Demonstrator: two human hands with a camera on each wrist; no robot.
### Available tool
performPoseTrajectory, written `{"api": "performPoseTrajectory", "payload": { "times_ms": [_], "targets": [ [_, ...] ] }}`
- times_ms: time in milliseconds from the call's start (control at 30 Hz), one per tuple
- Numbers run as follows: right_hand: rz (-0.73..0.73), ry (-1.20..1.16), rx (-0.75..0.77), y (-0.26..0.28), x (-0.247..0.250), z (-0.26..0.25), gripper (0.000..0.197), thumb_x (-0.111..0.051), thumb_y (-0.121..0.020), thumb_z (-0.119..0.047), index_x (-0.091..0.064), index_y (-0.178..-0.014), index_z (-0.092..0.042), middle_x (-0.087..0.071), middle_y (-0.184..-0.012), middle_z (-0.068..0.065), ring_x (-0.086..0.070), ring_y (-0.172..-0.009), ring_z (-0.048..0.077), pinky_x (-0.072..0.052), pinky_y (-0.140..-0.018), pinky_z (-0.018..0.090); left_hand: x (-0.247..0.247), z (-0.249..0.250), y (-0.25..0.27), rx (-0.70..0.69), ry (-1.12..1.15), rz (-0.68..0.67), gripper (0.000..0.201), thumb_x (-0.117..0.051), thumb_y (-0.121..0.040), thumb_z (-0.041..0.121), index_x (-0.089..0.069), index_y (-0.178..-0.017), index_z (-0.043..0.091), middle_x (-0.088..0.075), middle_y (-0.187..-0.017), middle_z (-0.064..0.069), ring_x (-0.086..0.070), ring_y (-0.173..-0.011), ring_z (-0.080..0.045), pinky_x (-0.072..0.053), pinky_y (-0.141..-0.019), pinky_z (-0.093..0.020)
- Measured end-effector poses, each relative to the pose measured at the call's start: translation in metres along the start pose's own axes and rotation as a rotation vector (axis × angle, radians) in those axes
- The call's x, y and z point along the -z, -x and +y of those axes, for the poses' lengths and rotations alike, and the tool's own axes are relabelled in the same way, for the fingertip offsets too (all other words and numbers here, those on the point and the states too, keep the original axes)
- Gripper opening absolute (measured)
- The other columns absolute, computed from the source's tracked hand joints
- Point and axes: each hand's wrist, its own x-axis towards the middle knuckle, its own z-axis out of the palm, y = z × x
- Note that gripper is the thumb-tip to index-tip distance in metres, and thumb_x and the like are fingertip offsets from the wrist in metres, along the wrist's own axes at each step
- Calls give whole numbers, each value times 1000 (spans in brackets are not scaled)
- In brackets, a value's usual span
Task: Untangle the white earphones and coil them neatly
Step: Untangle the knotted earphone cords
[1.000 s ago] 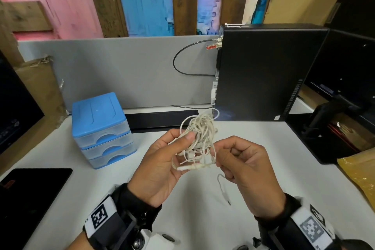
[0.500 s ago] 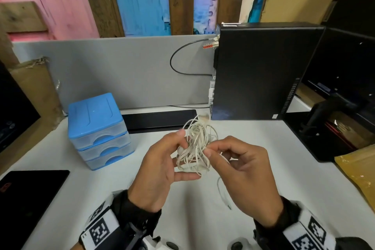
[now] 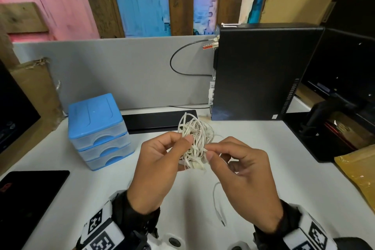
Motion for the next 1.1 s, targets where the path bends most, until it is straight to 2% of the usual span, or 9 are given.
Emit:
{"api": "performPoseTrajectory", "payload": {
  "times_ms": [200, 367, 467, 567, 700, 800, 867, 967, 1100],
  "targets": [
    [34, -37, -79, -1, 2, -1, 24, -73, -85, 1, -77, -74, -20, -66, -65, -6, -52, -56, 5, -38, -47, 16, -3, 0, 3, -41, -7, -47, 18, -66, -81, 28, -74, -72, 14, -74, -79, -10, -69, -66, -18, -57, -61, -29],
    [130, 1, -64, 0, 1, 0, 24, -75, -83, -1, -70, -68, -18, -65, -62, 3, -58, -58, 22, -43, -46, 33, -5, -2, 7, -92, -64, -80, 18, -65, -82, 26, -68, -65, 21, -73, -73, -5, -69, -67, -18, -60, -71, -41],
    [178, -6, -31, 0, 0, 2, 21, -76, -81, -5, -67, -65, -15, -65, -58, 2, -59, -55, 23, -46, -49, 26, -5, -7, 7, -64, -47, -116, 17, -60, -82, 22, -71, -77, 10, -76, -86, -12, -71, -74, -23, -61, -76, -46],
    [189, -25, -24, 3, -4, -1, 23, -75, -81, 3, -65, -64, -9, -67, -57, -2, -59, -51, 8, -45, -53, 16, -5, -9, 7, 6, 36, -127, 22, -56, -80, 18, -76, -87, 11, -76, -96, -16, -70, -81, -26, -58, -83, -54],
    [184, -7, 77, 8, -9, -4, 23, -75, -81, -1, -63, -66, -14, -70, -58, -6, -59, -48, 10, -42, -50, 14, -7, -6, 8, 60, 208, -141, 27, -53, -77, 15, -79, -84, 16, -76, -95, -14, -71, -83, -22, -60, -69, -38],
    [167, 36, 149, 10, -9, -8, 19, -73, -82, -7, -65, -69, -19, -71, -61, -6, -59, -49, 23, -43, -44, 28, -6, -4, 8, 79, 261, -133, 26, -54, -79, 17, -79, -85, 13, -76, -97, -16, -72, -85, -24, -59, -66, -34],
    [147, 35, 164, 10, -8, -11, 14, -72, -82, -8, -67, -72, -16, -72, -63, -7, -63, -50, 20, -44, -44, 33, -6, -3, 7, 98, 285, -127, 28, -54, -80, 18, -77, -92, 8, -74, -104, -19, -72, -91, -30, -59, -68, -36],
    [114, -32, 119, 7, -5, -12, 12, -72, -83, -1, -69, -74, -9, -72, -63, -6, -68, -55, 10, -46, -48, 23, -5, 0, 6, 134, 333, -122, 31, -57, -81, 15, -71, -103, -2, -71, -110, -26, -69, -97, -42, -60, -73, -43],
    [131, -152, 15, 5, -2, -12, 22, -70, -80, 15, -67, -70, -3, -69, -60, 4, -65, -55, 6, -46, -55, 12, -5, 7, 6, 172, 401, -136, 39, -62, -75, 16, -66, -105, -9, -72, -106, -26, -71, -89, -35, -60, -67, -40]
  ]
}}
